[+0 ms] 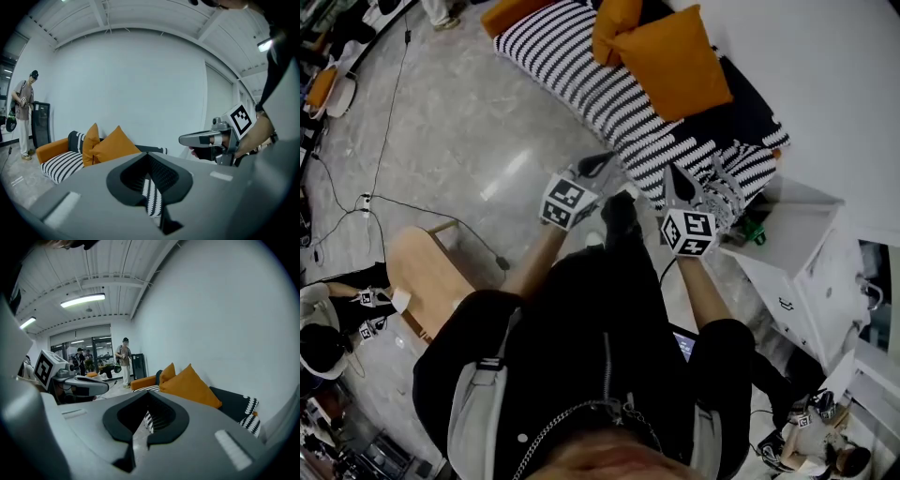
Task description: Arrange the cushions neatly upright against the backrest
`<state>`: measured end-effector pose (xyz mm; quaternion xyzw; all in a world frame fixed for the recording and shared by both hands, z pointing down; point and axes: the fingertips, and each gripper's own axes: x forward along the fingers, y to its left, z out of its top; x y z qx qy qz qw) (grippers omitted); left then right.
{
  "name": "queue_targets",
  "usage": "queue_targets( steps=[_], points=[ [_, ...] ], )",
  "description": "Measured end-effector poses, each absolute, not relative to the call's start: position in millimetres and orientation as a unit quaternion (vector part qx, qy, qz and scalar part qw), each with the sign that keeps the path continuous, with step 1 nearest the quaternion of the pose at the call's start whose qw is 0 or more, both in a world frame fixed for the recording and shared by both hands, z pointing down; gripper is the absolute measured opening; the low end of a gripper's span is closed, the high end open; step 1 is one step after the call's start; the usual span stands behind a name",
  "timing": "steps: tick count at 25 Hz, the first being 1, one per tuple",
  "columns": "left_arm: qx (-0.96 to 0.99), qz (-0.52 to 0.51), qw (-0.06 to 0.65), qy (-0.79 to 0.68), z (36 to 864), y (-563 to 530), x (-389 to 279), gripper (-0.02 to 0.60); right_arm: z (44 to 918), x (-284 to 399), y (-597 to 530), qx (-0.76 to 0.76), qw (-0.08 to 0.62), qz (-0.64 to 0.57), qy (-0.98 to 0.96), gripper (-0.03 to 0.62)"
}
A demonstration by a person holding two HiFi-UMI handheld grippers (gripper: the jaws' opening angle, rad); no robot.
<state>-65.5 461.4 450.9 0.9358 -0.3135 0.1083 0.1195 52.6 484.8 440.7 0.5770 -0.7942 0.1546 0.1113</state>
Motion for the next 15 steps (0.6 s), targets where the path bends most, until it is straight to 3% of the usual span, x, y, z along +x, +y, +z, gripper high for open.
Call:
queue_targets(
  steps=[15],
  points=[
    [0.938, 0.135, 0.119, -0.297, 457.7, 334.5, -21.4, 0.011, 452.5, 103.9, 360.4, 0.595, 0.093, 0.182, -0.777, 0.003]
  ],
)
